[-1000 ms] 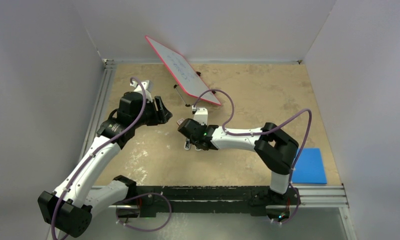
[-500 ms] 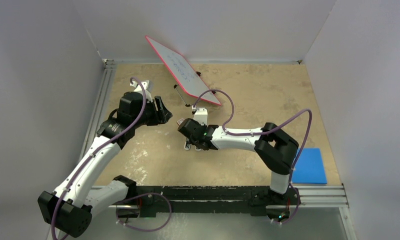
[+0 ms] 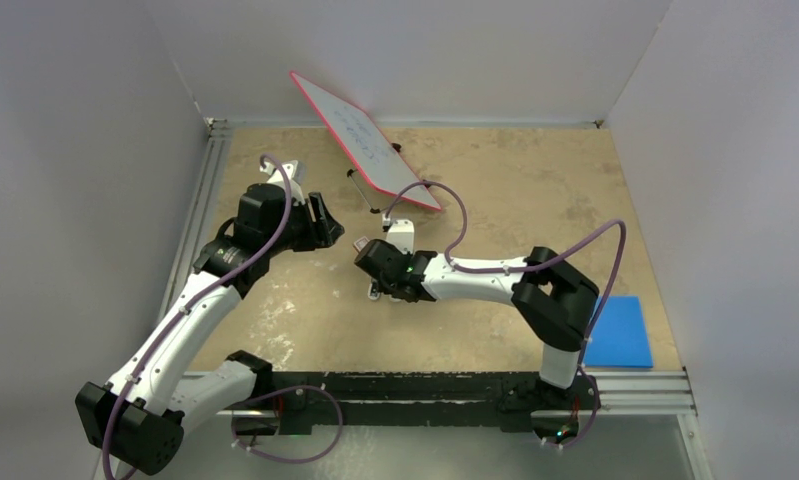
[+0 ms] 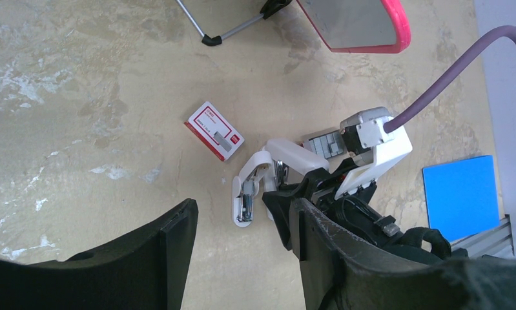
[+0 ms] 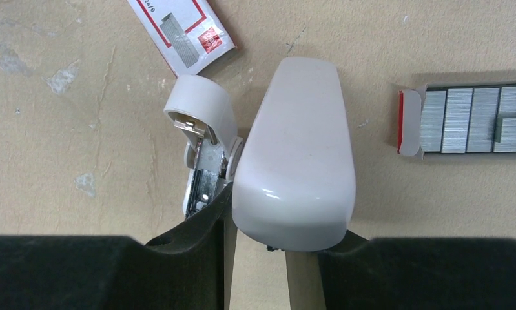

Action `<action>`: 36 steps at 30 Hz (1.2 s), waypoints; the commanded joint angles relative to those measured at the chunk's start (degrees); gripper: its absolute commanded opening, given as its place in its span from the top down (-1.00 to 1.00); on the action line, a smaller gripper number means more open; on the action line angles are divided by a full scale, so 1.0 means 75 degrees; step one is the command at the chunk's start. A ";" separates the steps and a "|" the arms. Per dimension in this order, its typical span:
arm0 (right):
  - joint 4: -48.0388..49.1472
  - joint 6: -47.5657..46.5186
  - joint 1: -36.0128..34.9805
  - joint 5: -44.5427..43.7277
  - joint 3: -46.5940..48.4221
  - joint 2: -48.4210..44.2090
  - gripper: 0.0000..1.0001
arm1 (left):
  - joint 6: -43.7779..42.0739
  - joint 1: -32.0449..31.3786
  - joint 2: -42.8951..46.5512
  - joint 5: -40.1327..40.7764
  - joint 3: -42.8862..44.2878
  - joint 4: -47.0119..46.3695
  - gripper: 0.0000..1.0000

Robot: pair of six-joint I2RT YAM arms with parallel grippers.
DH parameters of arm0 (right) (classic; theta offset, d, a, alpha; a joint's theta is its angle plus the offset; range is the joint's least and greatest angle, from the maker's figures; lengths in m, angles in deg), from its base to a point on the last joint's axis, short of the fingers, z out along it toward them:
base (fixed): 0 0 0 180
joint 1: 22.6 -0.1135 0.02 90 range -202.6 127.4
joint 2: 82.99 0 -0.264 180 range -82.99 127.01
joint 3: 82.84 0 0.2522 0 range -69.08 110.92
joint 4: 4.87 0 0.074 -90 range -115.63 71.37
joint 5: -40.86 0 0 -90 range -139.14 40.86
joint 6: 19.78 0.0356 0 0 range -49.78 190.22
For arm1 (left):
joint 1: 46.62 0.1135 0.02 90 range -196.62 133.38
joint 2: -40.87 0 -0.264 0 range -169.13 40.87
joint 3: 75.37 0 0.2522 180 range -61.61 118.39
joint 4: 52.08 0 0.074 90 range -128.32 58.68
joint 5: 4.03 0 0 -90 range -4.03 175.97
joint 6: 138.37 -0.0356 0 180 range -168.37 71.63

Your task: Load the staples into the stapler

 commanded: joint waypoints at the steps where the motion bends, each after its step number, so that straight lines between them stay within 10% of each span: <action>1: -0.0435 0.0216 -0.0003 -0.0125 0.0159 -0.0262 0.31 | -0.0051 -0.0015 0.0059 -0.0064 -0.0001 -0.0126 -0.09; 36: 0.0430 0.0346 0.0692 -0.0296 -0.1659 -0.2379 0.63 | -0.0045 -0.0016 -0.0081 -0.0016 0.0018 -0.0124 -0.09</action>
